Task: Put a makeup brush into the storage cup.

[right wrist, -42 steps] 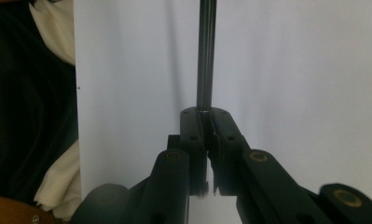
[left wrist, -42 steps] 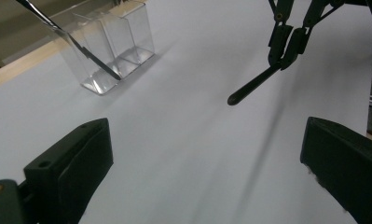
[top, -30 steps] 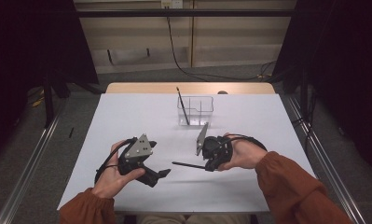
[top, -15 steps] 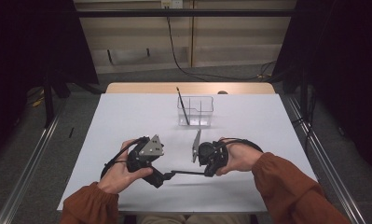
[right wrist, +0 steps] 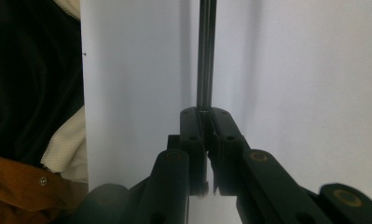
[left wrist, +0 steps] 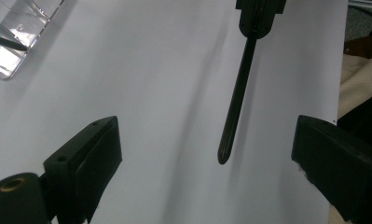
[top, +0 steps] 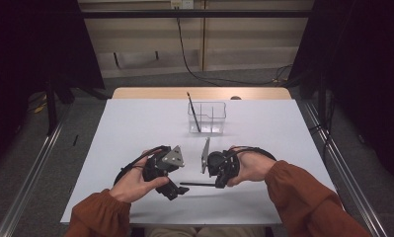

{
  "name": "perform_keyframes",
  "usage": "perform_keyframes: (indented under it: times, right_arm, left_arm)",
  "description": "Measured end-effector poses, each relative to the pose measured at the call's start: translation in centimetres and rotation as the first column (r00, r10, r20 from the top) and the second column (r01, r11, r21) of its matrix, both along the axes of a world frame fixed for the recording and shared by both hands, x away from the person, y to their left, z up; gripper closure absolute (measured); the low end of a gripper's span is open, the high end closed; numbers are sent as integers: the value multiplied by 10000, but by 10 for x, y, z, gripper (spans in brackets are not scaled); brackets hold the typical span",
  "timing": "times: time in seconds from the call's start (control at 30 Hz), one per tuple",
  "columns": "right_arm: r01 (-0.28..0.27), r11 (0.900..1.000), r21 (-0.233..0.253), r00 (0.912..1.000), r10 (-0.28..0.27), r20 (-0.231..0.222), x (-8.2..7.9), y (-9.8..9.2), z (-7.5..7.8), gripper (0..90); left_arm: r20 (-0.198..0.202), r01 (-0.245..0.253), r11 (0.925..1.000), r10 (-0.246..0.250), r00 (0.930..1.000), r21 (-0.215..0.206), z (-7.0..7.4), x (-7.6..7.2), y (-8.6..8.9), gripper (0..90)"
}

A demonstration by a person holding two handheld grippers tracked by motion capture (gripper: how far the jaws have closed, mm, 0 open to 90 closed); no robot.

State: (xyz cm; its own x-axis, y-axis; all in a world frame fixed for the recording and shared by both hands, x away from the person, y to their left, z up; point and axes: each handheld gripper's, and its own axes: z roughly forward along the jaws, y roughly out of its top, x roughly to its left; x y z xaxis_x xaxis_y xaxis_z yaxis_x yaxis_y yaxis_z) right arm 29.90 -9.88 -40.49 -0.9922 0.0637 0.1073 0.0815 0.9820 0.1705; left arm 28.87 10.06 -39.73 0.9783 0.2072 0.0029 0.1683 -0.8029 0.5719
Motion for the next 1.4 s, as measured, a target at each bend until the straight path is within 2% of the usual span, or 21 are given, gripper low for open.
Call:
perform_keyframes:
  times: [0.07, 0.17, 0.23, 0.33, 0.43, 0.47, 0.5, 0.53, 0.57, 0.63, 0.7, 0.77, 0.83, 0.9, 0.93, 1.1, 1.13, 1.2, 1.33, 1.37, 1.4]
  right_arm:
    - [-7, 10000, -22, 10000, 7, -30, 0, 0, 0, 843]
    - [-20, 10000, -24, 10000, 20, -87, 1, 2, 0, 842]
    - [-70, 10000, -59, 9999, 69, -85, 1, 3, 0, 843]
    - [-124, 9999, -65, 9999, 124, -74, 1, 4, 0, 843]
    - [-120, 9999, -14, 9999, 120, -64, 1, 4, 0, 843]
    - [-122, 9999, -10, 9999, 122, -61, 1, 4, 1, 843]
    - [-127, 9999, 42, 9999, 128, -33, 2, 4, 1, 843]
    - [-121, 9999, 37, 9999, 121, -23, 2, 4, 1, 843]
    - [-125, 9999, 40, 9999, 125, -17, 2, 4, 1, 843]
    - [-158, 9999, 67, 9999, 158, -40, 2, 4, 1, 843]
    - [-182, 9998, 87, 9998, 183, -29, 2, 4, 1, 843]
    - [-191, 9998, 104, 9998, 191, -13, 2, 4, 1, 843]
    - [-181, 9998, 114, 9998, 181, -5, 2, 4, 1, 843]
    - [-166, 9998, 113, 9999, 166, -7, 2, 4, 1, 843]
    - [-166, 9998, 133, 9999, 166, 7, 2, 4, 1, 843]
    - [-137, 9999, 61, 9999, 136, 46, 1, 5, 1, 843]
    - [-112, 9999, 78, 9999, 112, 41, 1, 5, 1, 843]
    - [-144, 9998, 116, 9998, 143, 101, 2, 5, 1, 843]
    - [-142, 9998, 161, 9998, 140, 140, 2, 4, 1, 843]
    - [-132, 9998, 142, 9998, 130, 149, 2, 4, 1, 843]
    - [-140, 9998, 135, 9998, 138, 169, 2, 4, 1, 843]
  left_arm:
    - [-698, -49, 9995, 70, 9975, 311, 1, 3, -3, 81]
    - [-895, 69, 9993, -36, 9960, 372, 0, 7, -5, 82]
    - [-1105, 289, 9979, -224, 9936, 576, -1, 11, -5, 93]
    - [-1477, 750, 9944, -634, 9870, 743, -4, 14, -6, 104]
    - [-1488, 863, 9911, -707, 9863, 1011, -6, 15, -10, 100]
    - [-1475, 1015, 9873, -831, 9856, 1224, -7, 15, -12, 89]
    - [-1303, 1032, 9852, -854, 9878, 1365, -6, 15, -13, 80]
    - [-1281, 780, 9898, -626, 9898, 1189, -8, 13, -14, 96]
    - [-1365, 853, 9867, -663, 9884, 1385, -8, 15, -14, 131]
    - [-1339, 736, 9890, -563, 9894, 1282, -9, 17, -13, 175]
    - [-1437, 776, 9902, -605, 9878, 1164, -9, 19, -13, 318]
    - [-1497, 978, 9875, -789, 9856, 1234, -9, 20, -15, 368]
    - [-1652, 1169, 9849, -951, 9817, 1278, -10, 19, -16, 487]
    - [-1361, 1215, 9835, -1033, 9853, 1337, -11, 19, -17, 581]
    - [-1390, 1077, 9860, -898, 9862, 1276, -13, 18, -18, 588]
    - [-1470, 1225, 9850, -1042, 9836, 1216, -14, 18, -20, 642]
    - [-1371, 1319, 9832, -1144, 9839, 1264, -14, 19, -20, 650]
    - [-1425, 1284, 9845, -1109, 9836, 1196, -15, 19, -20, 673]
    - [-1611, 1437, 9840, -1257, 9789, 1056, -15, 20, -22, 726]
    - [-1630, 1440, 9850, -1272, 9784, 955, -15, 20, -23, 732]
    - [-1775, 986, 9933, -866, 9803, 601, -17, 17, -24, 749]
